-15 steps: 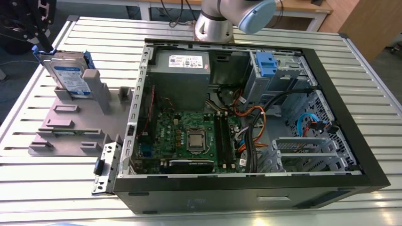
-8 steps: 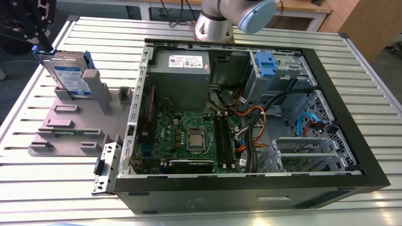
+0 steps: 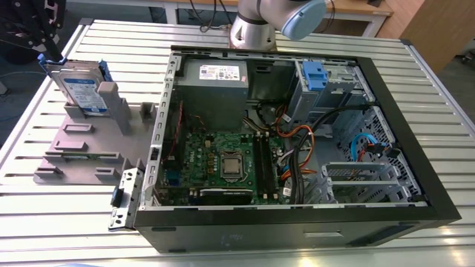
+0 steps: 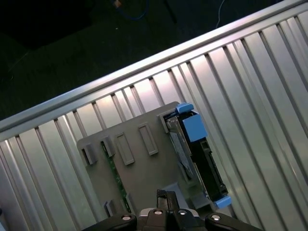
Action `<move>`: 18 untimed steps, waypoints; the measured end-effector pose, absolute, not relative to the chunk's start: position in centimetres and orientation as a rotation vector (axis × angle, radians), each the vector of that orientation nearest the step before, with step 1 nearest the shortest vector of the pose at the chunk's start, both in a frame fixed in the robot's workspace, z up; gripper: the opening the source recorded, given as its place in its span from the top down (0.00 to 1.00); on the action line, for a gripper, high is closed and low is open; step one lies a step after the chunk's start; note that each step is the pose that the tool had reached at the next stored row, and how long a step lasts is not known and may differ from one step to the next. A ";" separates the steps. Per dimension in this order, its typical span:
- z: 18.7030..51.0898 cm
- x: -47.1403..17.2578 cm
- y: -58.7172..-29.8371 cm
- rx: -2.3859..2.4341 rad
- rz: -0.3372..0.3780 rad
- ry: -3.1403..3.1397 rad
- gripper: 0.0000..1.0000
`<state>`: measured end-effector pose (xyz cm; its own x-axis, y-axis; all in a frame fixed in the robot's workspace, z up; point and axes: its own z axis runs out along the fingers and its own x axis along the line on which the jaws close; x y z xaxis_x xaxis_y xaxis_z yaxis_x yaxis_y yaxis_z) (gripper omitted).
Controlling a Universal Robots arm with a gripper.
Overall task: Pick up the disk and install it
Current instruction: 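Pick up the disk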
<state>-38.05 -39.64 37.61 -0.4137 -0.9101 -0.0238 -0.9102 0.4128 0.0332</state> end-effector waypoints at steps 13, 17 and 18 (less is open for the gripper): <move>37.6 -38.1 -39.6 -1.729 0.064 2.620 0.89; 37.6 -38.1 -39.6 -1.738 0.064 2.614 0.89; 37.6 -38.1 -39.6 -1.741 0.064 2.613 0.89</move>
<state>-38.05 -39.64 37.61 -0.3854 -0.9224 -0.0238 -0.9225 0.3846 0.0332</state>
